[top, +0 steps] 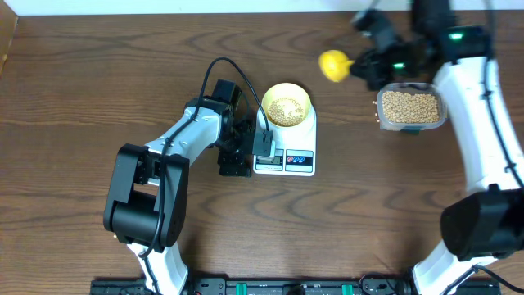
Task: Scoop item into bowl and weigh 50g on scale
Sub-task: 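Move the empty scoop with the right gripper back to the soybean tub, then dip the scoop into the soybeans with the right gripper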
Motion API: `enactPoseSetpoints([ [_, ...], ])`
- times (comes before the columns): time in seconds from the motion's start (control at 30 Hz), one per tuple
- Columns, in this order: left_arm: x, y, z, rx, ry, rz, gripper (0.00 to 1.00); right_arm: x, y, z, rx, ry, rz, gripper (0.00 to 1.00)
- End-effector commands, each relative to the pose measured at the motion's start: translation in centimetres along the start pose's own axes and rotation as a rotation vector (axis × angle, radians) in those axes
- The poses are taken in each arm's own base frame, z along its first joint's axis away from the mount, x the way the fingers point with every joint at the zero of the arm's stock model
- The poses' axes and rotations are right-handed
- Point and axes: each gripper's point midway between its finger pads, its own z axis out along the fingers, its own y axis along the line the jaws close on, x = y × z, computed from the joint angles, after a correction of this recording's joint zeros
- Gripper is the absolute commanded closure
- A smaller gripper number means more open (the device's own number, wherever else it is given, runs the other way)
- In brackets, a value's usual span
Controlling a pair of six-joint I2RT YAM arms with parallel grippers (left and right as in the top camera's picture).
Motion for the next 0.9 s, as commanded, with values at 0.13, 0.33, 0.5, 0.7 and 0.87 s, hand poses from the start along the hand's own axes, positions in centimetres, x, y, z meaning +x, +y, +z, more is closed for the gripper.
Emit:
enactPoseSetpoints([
  [0.13, -0.3, -0.9, 0.7, 0.034, -0.015, 0.012, 0.02, 4.0, -5.8, -4.9, 0.152, 0.055, 0.212, 0.99],
  [0.33, -0.3, -0.8, 0.7, 0.033, -0.016, 0.011, 0.02, 7.1, -9.4, -7.1, 0.290, 0.125, 0.293, 0.99],
  [0.5, -0.3, -0.8, 0.7, 0.033, -0.016, 0.011, 0.02, 9.4, -11.6, -7.7, 0.400, 0.201, 0.321, 0.99],
  [0.7, -0.3, -0.8, 0.7, 0.033, -0.016, 0.011, 0.02, 11.4, -12.7, -5.7, 0.411, 0.248, 0.331, 0.99],
  [0.87, -0.3, -0.8, 0.7, 0.033, -0.016, 0.011, 0.02, 13.1, -14.7, -4.1, 0.475, 0.265, 0.322, 0.99],
])
